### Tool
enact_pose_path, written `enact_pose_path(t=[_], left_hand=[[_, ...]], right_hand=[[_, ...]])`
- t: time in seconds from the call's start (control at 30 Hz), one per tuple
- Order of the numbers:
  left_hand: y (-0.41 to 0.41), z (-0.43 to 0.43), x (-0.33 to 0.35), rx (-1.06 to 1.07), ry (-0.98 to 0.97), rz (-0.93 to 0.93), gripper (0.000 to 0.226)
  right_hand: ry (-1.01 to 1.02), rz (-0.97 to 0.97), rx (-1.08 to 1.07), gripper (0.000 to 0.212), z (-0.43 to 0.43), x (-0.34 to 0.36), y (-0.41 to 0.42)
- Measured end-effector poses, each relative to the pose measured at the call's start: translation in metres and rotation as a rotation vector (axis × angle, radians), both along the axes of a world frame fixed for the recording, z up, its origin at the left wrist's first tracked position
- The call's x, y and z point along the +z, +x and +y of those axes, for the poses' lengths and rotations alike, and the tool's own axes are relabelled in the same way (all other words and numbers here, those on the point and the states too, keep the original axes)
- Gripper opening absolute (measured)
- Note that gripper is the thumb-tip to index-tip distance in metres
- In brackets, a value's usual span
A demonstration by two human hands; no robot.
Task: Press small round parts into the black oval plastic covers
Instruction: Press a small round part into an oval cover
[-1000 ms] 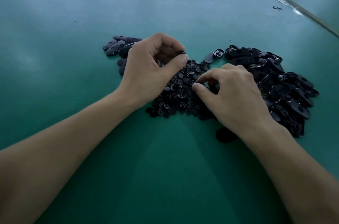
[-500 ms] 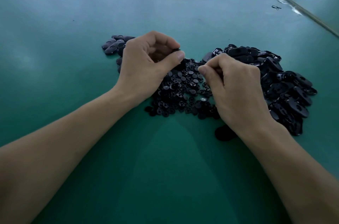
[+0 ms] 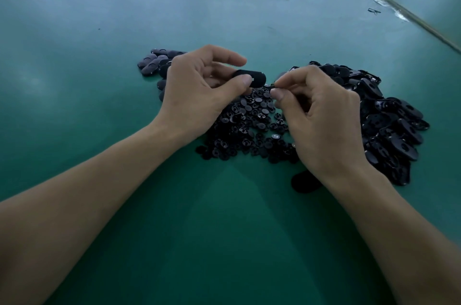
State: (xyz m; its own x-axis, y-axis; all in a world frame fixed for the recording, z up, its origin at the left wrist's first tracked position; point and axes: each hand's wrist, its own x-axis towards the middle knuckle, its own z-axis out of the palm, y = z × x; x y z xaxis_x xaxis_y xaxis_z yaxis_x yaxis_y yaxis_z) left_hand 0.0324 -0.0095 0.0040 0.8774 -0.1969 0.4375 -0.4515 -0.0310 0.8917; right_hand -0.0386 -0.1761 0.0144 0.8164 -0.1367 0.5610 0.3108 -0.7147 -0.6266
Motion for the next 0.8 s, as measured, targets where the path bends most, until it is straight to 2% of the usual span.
enact_pose_path(t=[0.17,0.27,0.8], left_hand=[[-0.005,-0.002,0.003,-0.022,0.057,-0.065,0.023],[-0.007,-0.004,0.003,-0.029,0.043,-0.064,0.02],[-0.012,-0.007,0.002,-0.107,0.037,-0.077,0.019]], right_hand=[[0.23,-0.041,0.053,0.018,0.004,0.005,-0.001],[0.321,-0.022,0.062,0.013,0.004,0.005,0.001],[0.294,0.029,0.048,0.016,0.007,0.002,0.001]])
